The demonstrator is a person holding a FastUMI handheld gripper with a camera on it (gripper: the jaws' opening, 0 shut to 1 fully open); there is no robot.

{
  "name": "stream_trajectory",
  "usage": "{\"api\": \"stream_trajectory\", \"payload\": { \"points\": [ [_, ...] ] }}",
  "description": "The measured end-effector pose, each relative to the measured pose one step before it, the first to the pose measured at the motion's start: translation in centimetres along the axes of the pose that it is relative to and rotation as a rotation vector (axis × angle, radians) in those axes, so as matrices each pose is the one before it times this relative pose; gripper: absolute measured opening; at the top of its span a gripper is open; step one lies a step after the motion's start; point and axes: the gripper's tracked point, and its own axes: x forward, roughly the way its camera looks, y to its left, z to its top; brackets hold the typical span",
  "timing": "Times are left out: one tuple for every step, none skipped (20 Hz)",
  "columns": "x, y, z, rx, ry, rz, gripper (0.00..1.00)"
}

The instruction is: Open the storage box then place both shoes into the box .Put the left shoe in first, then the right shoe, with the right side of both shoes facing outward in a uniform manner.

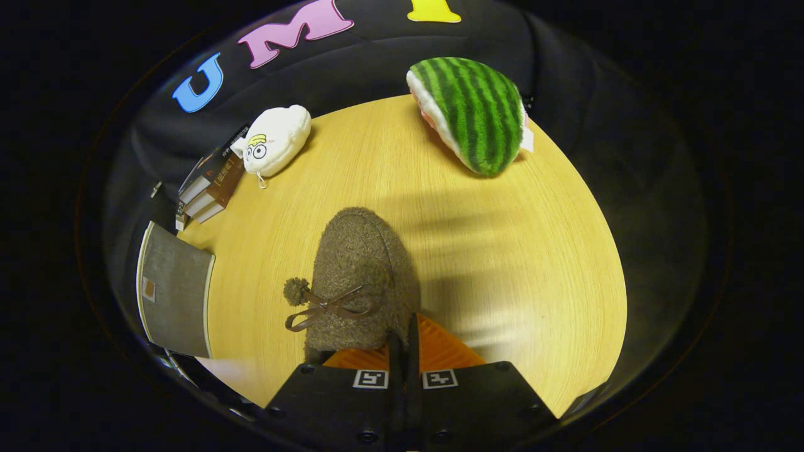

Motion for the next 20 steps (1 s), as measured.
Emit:
{"api": "stream_trajectory", "payload": {
  "points": [
    [-0.66,0.496,0.411,-0.00176,-0.01564,0.01557,0.05],
    [-0.888,0.538,0.465,-0.0003,-0.02132,0.00984,0.05],
    [-0.903,0.599,0.386,-0.00817,-0.01474,0.00913,0.05],
    [-0.926,0.681,0.369,-0.01044,-0.01003,0.00629,0.05],
    [-0.957,0.713,0.317,-0.00668,-0.00936,0.00825,0.05],
    [-0.792,0.924,0.263,-0.0004,-0.00559,0.01246,0.05],
    [-0.927,1.02,0.042,0.01218,-0.0013,0.01142,0.05],
    [-0.861,1.114,0.05,0.01654,-0.00308,0.01379,0.05],
    [-0.797,1.16,0.051,0.01539,-0.00527,0.01148,0.05],
    [-0.647,1.27,-0.024,0.00467,-0.00219,0.00772,0.05],
    [-0.661,1.096,-0.002,-0.00448,-0.00193,-0.00276,0.05],
    [-0.814,1.065,0.256,-0.0035,-0.00866,-0.01047,0.05],
    [-0.864,1.386,0.695,0.00421,-0.02026,-0.00187,0.05],
    [-0.821,1.78,0.817,0.01109,-0.01805,0.01194,0.05],
    [-0.628,1.803,0.635,0.02,-0.01044,0.01384,0.05],
    [-0.593,1.662,0.623,0.02081,-0.01373,0.0102,0.05],
    [-0.528,1.92,0.502,0.01475,-0.01871,0.0116,0.05],
    [-0.166,2.023,0.441,0.00762,-0.0175,0.01564,0.05],
    [-0.036,2.144,0.467,0.00017,-0.01868,0.01678,0.05],
    [0.134,2.007,0.465,0.0008,-0.02568,0.01179,0.05]
  ]
}}
